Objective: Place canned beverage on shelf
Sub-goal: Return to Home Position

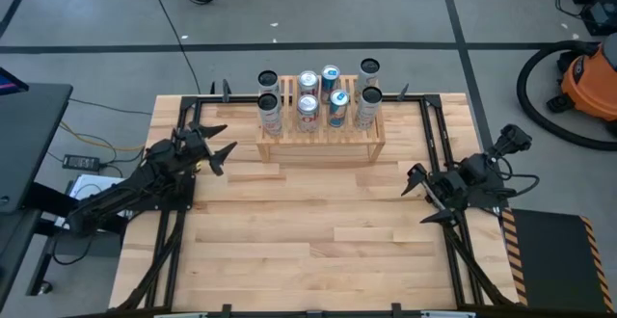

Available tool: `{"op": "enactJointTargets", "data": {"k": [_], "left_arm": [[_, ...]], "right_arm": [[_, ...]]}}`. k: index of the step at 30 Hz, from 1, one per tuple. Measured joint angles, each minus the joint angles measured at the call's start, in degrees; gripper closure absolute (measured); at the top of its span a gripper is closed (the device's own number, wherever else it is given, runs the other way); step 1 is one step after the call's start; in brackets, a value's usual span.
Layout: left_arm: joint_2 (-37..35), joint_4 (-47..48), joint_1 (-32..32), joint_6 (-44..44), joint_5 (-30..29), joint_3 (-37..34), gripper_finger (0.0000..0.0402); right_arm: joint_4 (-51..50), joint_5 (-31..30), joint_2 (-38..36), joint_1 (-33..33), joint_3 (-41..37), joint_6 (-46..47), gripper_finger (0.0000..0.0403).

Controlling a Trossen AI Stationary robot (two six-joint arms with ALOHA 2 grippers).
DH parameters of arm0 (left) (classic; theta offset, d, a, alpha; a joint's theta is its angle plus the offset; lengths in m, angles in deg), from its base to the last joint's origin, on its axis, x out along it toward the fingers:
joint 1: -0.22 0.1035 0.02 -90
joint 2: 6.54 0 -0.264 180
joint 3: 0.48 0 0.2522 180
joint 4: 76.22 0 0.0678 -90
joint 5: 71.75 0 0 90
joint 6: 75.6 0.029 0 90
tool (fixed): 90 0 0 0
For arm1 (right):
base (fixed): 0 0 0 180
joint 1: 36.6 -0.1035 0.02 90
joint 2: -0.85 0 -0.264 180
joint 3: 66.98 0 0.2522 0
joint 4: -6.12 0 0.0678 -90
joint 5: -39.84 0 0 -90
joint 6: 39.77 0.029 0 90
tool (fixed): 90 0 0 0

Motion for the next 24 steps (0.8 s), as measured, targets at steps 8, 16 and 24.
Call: {"op": "enactJointTargets", "data": {"k": [8,16,24], "left_arm": [[0.0,0.0,-9.2,0.0,0.0,0.0,0.0088],[0.0,-0.1,-15.0,0.0,0.0,0.0,0.0088],[0.0,-0.1,-21.7,0.0,0.0,0.0,0.0088]], "right_arm": [[0.0,0.0,0.0,6.8,0.0,0.0,0.001],[0.0,0.0,0.0,15.9,0.0,-0.1,0.001],[0.0,0.0,0.0,23.2,0.0,-0.1,0.001]]}}
